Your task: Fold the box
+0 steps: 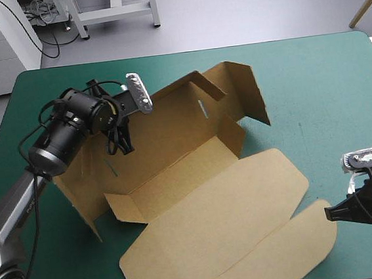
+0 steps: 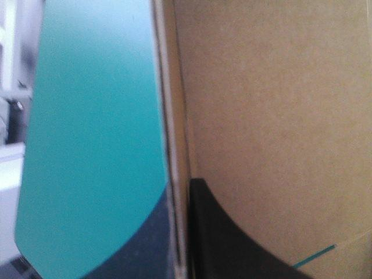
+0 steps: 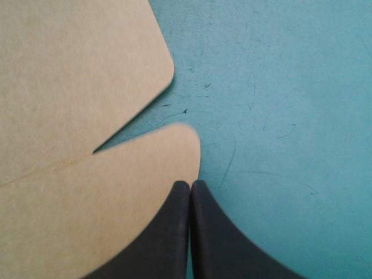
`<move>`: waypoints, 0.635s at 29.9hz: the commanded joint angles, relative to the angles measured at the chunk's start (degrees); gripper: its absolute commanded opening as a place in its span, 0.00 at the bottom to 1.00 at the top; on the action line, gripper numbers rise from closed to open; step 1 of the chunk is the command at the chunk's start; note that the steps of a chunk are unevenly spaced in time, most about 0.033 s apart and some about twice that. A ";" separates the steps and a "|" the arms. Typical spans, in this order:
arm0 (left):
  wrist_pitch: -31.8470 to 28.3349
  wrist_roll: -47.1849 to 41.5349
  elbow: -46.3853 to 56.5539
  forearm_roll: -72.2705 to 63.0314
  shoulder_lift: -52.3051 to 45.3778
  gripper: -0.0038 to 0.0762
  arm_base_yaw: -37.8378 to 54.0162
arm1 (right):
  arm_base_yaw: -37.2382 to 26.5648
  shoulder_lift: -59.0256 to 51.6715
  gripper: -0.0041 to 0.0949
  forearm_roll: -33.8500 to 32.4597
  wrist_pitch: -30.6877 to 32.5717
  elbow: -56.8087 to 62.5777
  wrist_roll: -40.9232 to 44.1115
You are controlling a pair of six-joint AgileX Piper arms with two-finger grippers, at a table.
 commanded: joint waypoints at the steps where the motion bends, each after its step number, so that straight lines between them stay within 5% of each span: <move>1: -10.42 1.96 -2.11 2.15 -2.19 0.04 -4.51 | -0.26 0.06 0.02 0.49 -1.75 -1.39 -0.32; 13: -14.54 8.42 -1.99 2.60 -2.19 0.04 -15.14 | -0.26 0.06 0.02 0.49 -1.65 -1.39 -0.18; 19: -17.12 3.14 1.29 12.28 -2.19 0.04 -20.32 | -0.26 0.06 0.02 0.49 -1.65 -1.39 -0.31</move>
